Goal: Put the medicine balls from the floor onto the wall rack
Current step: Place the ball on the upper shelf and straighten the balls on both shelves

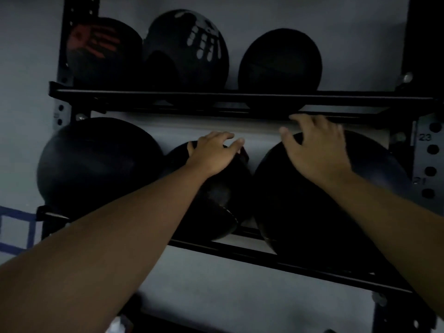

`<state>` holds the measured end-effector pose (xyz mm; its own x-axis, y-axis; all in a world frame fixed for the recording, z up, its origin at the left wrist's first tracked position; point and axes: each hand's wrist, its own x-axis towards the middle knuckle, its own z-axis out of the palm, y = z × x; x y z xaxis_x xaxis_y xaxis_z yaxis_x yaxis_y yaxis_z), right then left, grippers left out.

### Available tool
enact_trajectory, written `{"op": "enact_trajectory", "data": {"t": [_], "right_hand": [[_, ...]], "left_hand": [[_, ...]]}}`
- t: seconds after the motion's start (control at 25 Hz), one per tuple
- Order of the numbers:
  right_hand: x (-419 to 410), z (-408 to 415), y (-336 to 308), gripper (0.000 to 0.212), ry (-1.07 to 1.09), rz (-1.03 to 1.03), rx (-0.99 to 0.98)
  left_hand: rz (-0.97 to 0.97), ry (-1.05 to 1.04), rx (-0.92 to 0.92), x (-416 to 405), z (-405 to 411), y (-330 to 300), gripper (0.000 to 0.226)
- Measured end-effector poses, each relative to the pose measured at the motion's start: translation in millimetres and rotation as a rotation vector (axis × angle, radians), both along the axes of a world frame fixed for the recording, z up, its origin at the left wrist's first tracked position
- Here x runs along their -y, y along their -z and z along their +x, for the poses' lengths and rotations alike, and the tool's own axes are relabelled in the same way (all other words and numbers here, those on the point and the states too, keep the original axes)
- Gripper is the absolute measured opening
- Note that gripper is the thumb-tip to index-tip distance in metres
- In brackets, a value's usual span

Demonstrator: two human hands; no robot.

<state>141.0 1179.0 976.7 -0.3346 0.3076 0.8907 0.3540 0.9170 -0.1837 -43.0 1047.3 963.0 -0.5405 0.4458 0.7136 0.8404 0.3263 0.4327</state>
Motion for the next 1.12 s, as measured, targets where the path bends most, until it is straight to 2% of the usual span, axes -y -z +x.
{"op": "enact_trajectory", "data": {"t": [0.16,0.32,0.4,0.48,0.64,0.72,0.84,0.92,1.0,1.12], "right_hand": [[58,-90,29,0.066,-0.209,-0.196,0.135],[74,-155,61,0.087,-0.133,-0.367,0.210],[73,-167,72,0.093,-0.070,-0.410,0.162],[71,-172,78,0.095,-0.044,-0.399,0.094],[61,-178,69,0.096,-0.076,-0.443,0.099],[50,-184,41,0.099,-0.102,-0.535,0.119],[46,-192,13,0.096,-0.159,-0.659,0.105],[50,-193,25,0.081,-0.178,-0.582,-0.012],[60,-186,49,0.075,-0.218,-0.481,-0.047],[59,-182,59,0.080,-0.214,-0.467,0.000]], "left_hand": [[0.002,-0.027,0.106,70,-78,9,0.075],[0.045,0.247,0.410,100,-121,44,0.116],[0.008,0.317,0.408,92,-123,66,0.135],[0.028,0.349,0.317,83,-130,83,0.141],[0.173,0.272,0.193,66,-138,91,0.122],[0.119,0.229,0.233,57,-141,61,0.114],[0.013,0.316,0.407,52,-153,19,0.113],[0.016,0.260,0.341,50,-153,25,0.112],[0.177,0.245,0.217,51,-146,51,0.103],[0.407,0.361,0.087,47,-148,65,0.079]]}}
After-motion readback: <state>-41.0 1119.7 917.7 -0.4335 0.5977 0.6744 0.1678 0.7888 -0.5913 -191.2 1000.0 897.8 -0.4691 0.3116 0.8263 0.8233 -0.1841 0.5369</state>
